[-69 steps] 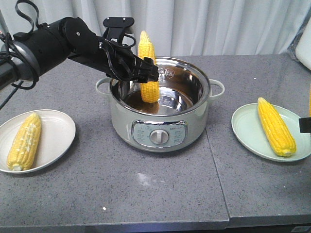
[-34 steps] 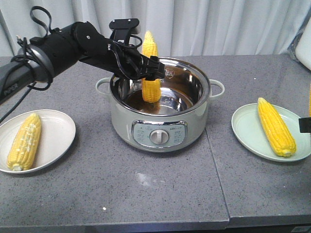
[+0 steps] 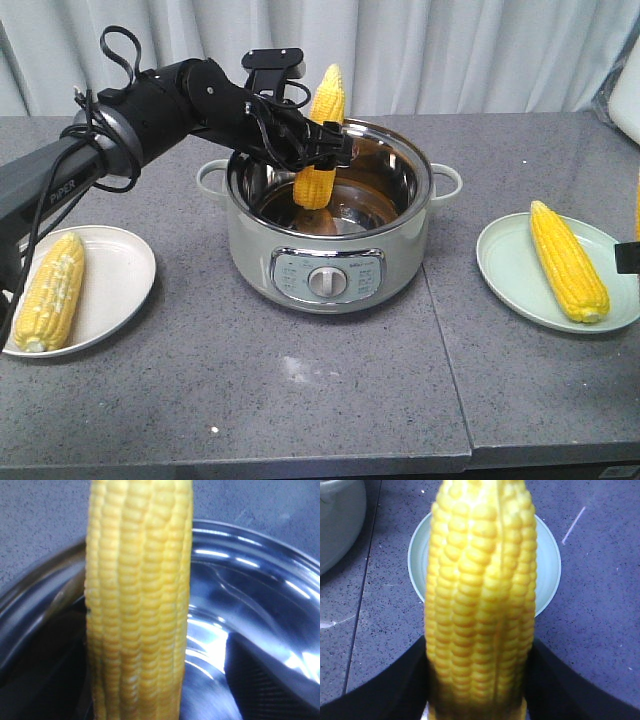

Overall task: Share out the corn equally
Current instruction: 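Grasp the last corn cob and lift it from the pot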

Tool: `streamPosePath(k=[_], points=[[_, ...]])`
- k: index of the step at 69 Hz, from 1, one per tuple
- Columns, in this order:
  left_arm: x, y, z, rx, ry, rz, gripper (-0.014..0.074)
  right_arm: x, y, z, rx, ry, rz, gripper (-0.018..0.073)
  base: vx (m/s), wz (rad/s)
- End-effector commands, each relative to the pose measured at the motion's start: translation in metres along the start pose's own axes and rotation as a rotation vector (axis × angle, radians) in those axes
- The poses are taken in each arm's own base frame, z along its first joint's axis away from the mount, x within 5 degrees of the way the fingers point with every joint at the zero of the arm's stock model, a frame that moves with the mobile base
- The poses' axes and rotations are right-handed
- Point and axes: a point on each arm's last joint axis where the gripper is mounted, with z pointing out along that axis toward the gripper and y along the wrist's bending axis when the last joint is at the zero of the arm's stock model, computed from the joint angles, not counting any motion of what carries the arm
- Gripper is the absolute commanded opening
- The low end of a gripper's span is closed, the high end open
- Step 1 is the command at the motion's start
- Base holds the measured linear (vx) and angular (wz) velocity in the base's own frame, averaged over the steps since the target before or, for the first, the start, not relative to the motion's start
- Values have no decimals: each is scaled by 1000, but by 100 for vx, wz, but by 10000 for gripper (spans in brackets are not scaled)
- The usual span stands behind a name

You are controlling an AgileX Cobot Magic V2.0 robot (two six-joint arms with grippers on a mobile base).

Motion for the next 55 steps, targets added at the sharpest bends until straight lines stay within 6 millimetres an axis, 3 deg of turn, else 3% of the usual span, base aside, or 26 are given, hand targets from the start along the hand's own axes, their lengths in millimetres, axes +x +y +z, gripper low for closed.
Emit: streamPosePath(k=[1,24,55], points=[[-27,-15,-30,25,-149,-9,573,-11,-3,-11,14,-101,-3,194,0,0],[-23,-15,-21,24,-139,-9,533,-11,-3,-11,14,-101,-3,194,0,0],[-22,-28,-18,15,-158,49,209,-11,-3,-11,14,-102,-3,194,0,0]])
